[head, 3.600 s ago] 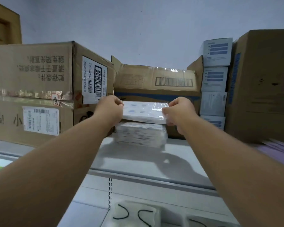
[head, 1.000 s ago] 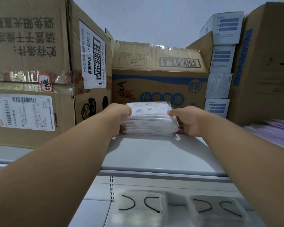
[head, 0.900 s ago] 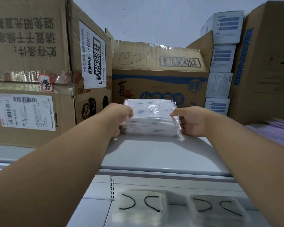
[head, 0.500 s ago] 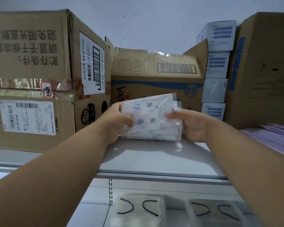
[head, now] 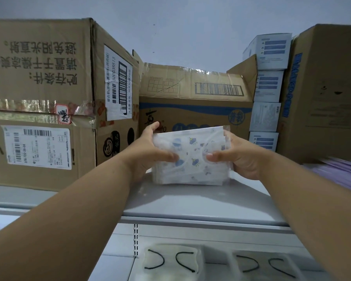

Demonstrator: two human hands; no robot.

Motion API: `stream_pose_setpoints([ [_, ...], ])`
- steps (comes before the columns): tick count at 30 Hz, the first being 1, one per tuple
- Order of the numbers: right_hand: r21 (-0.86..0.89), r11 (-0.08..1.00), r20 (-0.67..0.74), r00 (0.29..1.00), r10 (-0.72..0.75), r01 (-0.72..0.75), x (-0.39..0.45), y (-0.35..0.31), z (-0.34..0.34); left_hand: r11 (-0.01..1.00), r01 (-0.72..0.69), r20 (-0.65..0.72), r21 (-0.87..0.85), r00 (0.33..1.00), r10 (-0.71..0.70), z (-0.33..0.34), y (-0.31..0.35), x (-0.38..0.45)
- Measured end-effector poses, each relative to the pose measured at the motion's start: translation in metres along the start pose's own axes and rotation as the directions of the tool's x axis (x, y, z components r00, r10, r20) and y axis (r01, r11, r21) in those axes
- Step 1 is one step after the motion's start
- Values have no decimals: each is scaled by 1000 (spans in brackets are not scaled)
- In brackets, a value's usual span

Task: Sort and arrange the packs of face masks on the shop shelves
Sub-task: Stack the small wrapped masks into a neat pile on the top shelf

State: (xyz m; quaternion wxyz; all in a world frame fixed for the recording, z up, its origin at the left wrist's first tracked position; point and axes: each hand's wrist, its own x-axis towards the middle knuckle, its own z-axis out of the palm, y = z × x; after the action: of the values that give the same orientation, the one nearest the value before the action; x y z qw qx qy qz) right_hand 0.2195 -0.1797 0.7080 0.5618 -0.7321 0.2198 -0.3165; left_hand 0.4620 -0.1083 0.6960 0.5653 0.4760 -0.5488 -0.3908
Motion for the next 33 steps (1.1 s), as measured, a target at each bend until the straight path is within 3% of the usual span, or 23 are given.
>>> stream_pose_setpoints([
  [3, 36, 999, -76, 997, 28, -26, -8, 2, -4, 996, 86, 18, 24, 996, -86, -4, -4, -1],
  [5, -66, 997, -12, 999, 37, -38, -12, 5, -2, 992, 129, 46, 16, 991, -129, -6, -5, -6],
  [8, -173, 985, 61, 998, 22, -11, -14, 8, 7, 992, 58, 185, 114, 980, -78, -2, -5, -12],
  [11, -157, 985, -78, 994, -77, 64, -10, 10, 9, 991, -55, 135, 126, 990, 38, -4, -3, -10],
  [13, -118, 992, -172, 983, -58, 38, -8, 14, 2, 992, -74, 120, 103, 991, 62, -6, -3, -10],
  [17, -148, 989, 54, 998, 12, -4, -10, 18, 2, 996, -25, 262, 90, 965, 0, -5, -7, -11],
  [20, -129, 992, 20, 1000, 0, 2, -12, 16, 8, 997, 4, 269, 80, 963, -25, -6, -11, -10],
  [24, -125, 992, -61, 998, 8, -16, -13, 20, 9, 994, -5, 180, 105, 984, -14, -3, -13, -10],
  [29, -44, 999, -252, 968, 7, -18, -4, 6, 14, 1000, 14, -94, 15, 995, -12, -6, -12, 5],
  [33, -6, 978, -438, 880, 183, -207, 11, 4, 17, 983, 124, -248, 135, 965, -88, 0, -16, 18],
])
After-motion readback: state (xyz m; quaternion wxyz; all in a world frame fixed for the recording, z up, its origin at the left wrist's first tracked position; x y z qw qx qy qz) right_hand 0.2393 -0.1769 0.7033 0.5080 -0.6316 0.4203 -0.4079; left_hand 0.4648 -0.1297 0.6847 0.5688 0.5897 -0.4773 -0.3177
